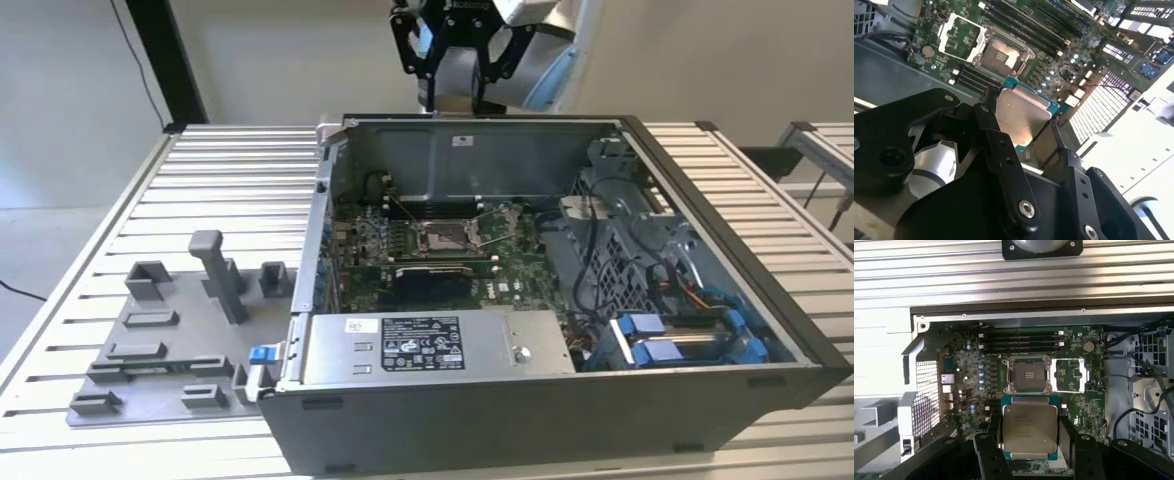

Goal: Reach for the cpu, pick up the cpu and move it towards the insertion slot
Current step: 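Pick up the cpu and move it towards the insertion slot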

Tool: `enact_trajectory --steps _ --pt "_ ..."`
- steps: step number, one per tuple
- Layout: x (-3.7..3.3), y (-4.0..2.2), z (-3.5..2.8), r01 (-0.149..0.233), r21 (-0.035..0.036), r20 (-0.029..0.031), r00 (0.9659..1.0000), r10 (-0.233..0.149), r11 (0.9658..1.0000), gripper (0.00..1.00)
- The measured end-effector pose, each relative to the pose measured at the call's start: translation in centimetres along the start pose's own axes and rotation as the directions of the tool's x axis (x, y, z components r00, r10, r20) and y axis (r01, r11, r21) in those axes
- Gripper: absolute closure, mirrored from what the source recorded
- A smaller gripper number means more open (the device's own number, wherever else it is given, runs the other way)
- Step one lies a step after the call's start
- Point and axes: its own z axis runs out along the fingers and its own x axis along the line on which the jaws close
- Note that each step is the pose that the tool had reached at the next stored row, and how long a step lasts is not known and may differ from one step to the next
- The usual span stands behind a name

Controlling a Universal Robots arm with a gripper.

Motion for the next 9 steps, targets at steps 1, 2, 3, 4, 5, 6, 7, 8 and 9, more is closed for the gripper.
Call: enact_trajectory --steps 1,2,3,4,5,6,7,8,9 --pt "-0.1 0.05 0.16 -0.003 -0.0002 0.0001 1.0 0.003 1.0 1.0" --pt "-0.18 0.14 0.28 -0.003 -0.0003 0.0001 1.0 0.003 1.0 1.0" --pt "-0.26 0.23 0.37 -0.003 -0.0001 0.0 1.0 0.003 1.0 1.0" --pt "-0.34 0.33 0.47 -0.003 -0.0001 0.0 1.0 0.003 1.0 1.0" --pt "-0.37 0.4 0.53 -0.003 -0.0002 0.0001 1.0 0.003 1.0 1.0" --pt "-0.4 0.47 0.59 -0.003 -0.0001 0.0 1.0 0.003 1.0 1.0" --pt "-0.43 0.54 0.66 -0.003 -0.0001 0.0 1.0 0.003 1.0 1.0" --pt "-0.46 0.62 0.74 -0.003 -0.0001 0.0 1.0 0.003 1.0 1.0" --pt "-0.49 0.73 0.83 -0.003 -0.0001 0.0 1.0 0.003 1.0 1.0"
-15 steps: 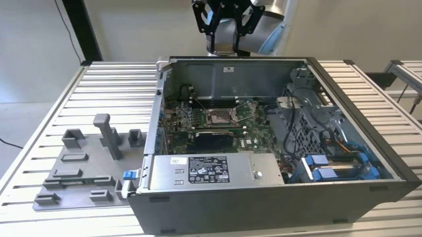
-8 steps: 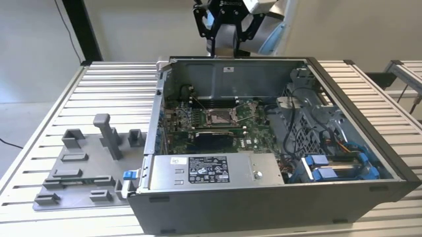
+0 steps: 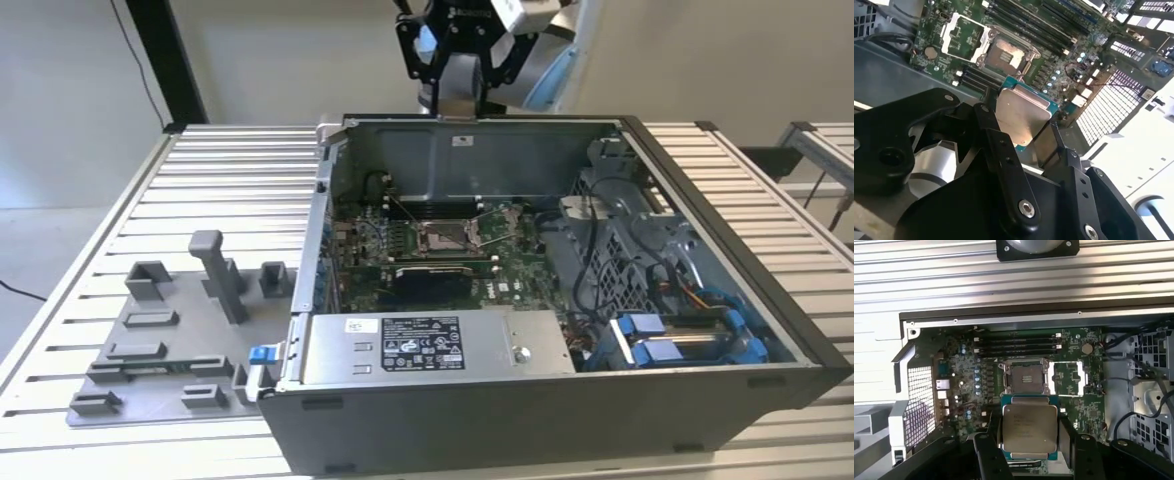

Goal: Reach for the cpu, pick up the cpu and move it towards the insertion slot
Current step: 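Pick up the cpu and move it towards the insertion slot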

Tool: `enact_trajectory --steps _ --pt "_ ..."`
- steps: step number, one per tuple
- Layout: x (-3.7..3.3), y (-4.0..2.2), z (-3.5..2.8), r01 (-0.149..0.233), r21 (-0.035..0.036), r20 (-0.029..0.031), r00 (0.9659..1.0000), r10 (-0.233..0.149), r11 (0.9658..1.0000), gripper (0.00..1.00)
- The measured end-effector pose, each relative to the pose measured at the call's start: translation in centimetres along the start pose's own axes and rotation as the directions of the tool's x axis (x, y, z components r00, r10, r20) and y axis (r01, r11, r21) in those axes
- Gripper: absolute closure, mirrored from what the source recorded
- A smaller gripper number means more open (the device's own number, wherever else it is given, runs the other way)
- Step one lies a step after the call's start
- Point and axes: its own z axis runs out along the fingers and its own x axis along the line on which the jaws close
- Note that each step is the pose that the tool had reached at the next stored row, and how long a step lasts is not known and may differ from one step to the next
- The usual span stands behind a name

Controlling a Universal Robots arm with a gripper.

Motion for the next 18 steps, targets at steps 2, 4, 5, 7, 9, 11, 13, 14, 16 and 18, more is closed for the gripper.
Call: enact_trajectory --steps 2,4,5,7,9,11,13,14,16,18 --pt "-0.08 0.15 0.1 0.0 -0.0001 0.0 1.0 0.0 1.0 1.0" --pt "-0.18 0.24 0.14 0.0 0.0 -0.0001 1.0 0.0 1.0 1.0" --pt "-0.25 0.29 0.16 0.0 0.0 -0.0001 1.0 0.0 1.0 1.0" --pt "-0.42 0.32 0.19 0.0 -0.0002 0.0 1.0 0.0 1.0 1.0" --pt "-0.64 0.35 0.22 0.0 -0.0001 0.0 1.0 0.0 1.0 1.0" --pt "-0.8 0.38 0.22 0.0 0.0001 -0.0001 1.0 0.0 1.0 1.0" --pt "-0.8 0.38 0.23 0.0 0.0 0.0 1.0 0.0 1.0 1.0" --pt "-0.8 0.39 0.23 0.0 -0.0001 0.0 1.0 0.0 1.0 1.0" --pt "-0.8 0.39 0.23 0.0 0.0 -0.0009 1.0 0.0 1.0 1.0" --pt "-0.8 0.39 0.23 0.0 0.0001 -0.0011 1.0 0.0 1.0 1.0"
